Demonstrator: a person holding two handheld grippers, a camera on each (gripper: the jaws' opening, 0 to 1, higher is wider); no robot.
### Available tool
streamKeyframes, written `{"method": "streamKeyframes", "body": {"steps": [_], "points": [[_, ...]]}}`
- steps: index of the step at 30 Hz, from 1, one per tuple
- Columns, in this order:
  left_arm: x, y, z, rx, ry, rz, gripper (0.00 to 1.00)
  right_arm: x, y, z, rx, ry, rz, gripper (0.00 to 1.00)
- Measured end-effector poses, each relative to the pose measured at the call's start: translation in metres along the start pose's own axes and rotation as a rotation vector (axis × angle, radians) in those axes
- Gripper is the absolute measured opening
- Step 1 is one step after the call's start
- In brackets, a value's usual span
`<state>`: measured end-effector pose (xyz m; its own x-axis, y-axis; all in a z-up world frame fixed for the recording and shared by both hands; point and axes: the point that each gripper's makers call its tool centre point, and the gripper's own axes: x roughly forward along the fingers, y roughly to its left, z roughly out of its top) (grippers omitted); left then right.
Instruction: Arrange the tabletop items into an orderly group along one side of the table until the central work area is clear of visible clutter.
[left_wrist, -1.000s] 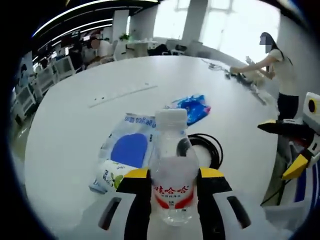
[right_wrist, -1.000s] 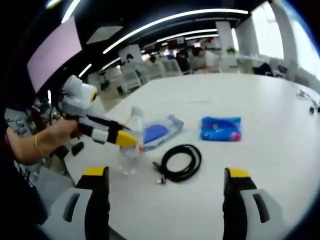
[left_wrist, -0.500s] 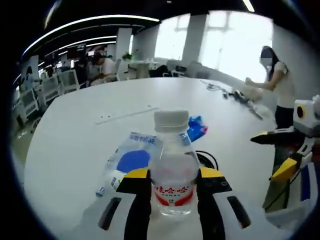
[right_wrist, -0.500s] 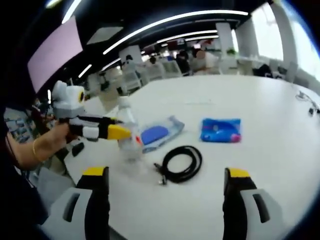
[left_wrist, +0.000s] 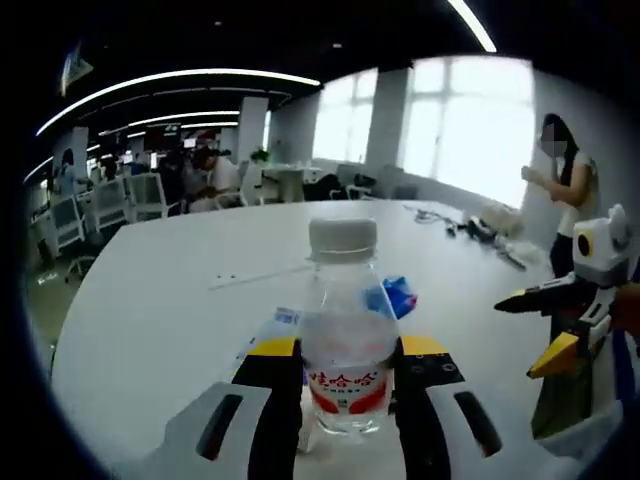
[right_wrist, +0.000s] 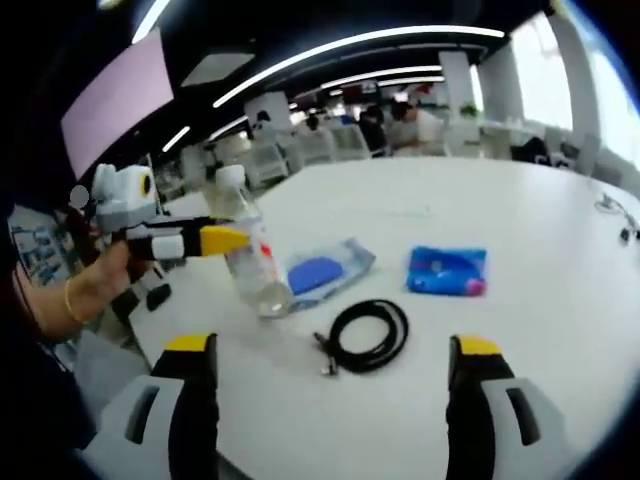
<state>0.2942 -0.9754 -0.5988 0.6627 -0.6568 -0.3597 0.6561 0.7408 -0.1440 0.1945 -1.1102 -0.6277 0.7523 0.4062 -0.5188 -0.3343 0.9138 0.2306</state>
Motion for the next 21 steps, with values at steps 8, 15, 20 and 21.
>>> {"method": "streamKeyframes", "body": {"steps": [8, 15, 20, 21], "points": [[-0.014, 0.014, 0.018, 0.03, -0.074, 0.028, 0.32, 0.003, 0.005, 0.001, -0.017, 0.003, 0.01, 0.94], [-0.026, 0.031, 0.034, 0.024, -0.119, 0.058, 0.32, 0.006, 0.008, 0.003, -0.025, 0.006, 0.014, 0.94], [-0.033, 0.046, 0.044, 0.018, -0.147, 0.092, 0.32, 0.007, 0.009, 0.004, -0.029, 0.008, 0.016, 0.94], [-0.034, 0.049, 0.045, 0.016, -0.151, 0.099, 0.32, 0.008, 0.01, 0.005, -0.029, 0.009, 0.017, 0.94]]}}
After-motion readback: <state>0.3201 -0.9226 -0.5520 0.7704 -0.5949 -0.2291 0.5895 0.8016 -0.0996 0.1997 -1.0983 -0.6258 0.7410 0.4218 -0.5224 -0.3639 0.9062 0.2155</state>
